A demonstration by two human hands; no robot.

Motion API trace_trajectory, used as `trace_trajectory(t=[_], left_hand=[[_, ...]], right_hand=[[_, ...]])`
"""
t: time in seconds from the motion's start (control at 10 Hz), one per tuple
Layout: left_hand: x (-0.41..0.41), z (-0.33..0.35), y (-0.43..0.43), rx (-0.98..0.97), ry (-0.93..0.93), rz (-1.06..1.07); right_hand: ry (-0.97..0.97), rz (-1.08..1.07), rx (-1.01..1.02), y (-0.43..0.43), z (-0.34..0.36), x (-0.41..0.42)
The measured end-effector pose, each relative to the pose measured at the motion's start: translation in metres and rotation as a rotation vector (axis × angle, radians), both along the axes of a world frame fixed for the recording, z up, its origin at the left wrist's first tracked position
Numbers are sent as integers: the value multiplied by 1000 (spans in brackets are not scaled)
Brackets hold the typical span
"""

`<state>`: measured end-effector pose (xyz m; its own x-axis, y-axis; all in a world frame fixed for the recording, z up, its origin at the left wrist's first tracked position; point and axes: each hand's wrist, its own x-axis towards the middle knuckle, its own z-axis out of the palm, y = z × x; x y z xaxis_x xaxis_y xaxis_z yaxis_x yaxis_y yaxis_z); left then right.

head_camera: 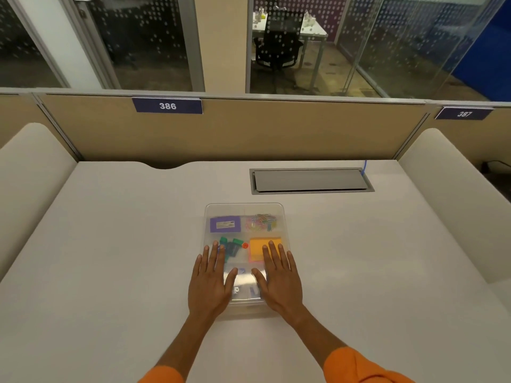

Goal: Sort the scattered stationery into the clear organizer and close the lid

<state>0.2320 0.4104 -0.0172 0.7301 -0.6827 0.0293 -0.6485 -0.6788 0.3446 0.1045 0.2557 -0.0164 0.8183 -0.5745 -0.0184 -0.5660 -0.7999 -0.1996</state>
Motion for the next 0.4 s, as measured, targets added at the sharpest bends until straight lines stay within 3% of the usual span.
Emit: trace_trajectory(t=[0.4], left_hand=[[-33, 24, -29, -90, 46, -15]], right_hand=[[-104, 39, 96, -27, 17, -26]])
